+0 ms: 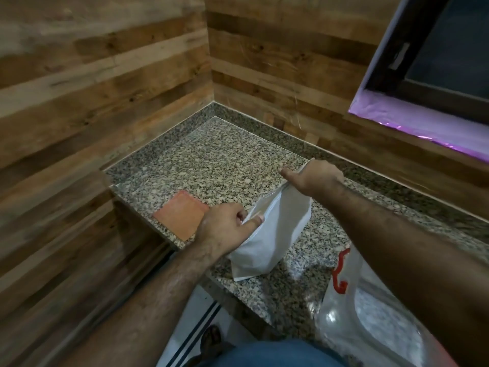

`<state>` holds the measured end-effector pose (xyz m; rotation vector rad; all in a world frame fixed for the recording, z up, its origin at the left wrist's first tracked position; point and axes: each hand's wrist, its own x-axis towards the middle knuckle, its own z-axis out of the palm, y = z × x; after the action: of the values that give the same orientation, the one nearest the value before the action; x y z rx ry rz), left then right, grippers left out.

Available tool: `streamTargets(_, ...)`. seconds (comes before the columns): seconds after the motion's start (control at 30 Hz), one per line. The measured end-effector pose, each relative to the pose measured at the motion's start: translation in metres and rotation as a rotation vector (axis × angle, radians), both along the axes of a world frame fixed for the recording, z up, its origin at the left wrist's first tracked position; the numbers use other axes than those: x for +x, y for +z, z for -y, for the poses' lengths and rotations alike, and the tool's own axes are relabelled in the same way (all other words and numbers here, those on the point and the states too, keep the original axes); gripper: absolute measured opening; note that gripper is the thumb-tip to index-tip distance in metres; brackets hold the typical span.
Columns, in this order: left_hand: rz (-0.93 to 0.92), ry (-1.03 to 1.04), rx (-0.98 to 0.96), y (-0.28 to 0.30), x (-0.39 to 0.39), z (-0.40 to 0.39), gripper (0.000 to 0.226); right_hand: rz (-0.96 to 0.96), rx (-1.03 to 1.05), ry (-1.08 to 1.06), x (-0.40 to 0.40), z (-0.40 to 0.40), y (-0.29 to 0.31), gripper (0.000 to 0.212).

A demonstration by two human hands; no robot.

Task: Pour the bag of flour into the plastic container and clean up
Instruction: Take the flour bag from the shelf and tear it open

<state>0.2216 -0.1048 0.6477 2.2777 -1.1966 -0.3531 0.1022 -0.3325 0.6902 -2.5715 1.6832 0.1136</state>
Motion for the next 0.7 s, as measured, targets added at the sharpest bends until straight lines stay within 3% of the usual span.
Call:
streamTargets(0.1,0.042,-0.064,0.053,0.000,0.001,0.013,0.056,0.057,0.079,-0.039,0.005,0.010,-0.003,0.091)
streamTargets(0.3,0.011,-0.191,0.094,-0.012,0.008,0.024,0.051,0.092,0.169,-0.113,0.017,0.020,-0.009,0.031)
streamTargets(0.47,-0.064,-0.315,0.128,-0.017,0.017,0.030,0.040,0.240,0.245,-0.202,0.019,0.032,-0.019,0.034)
streamTargets(0.7,-0.078,-0.415,0.160,-0.020,0.023,0.036,0.041,0.216,0.207,-0.201,0.018,0.040,-0.022,0.043)
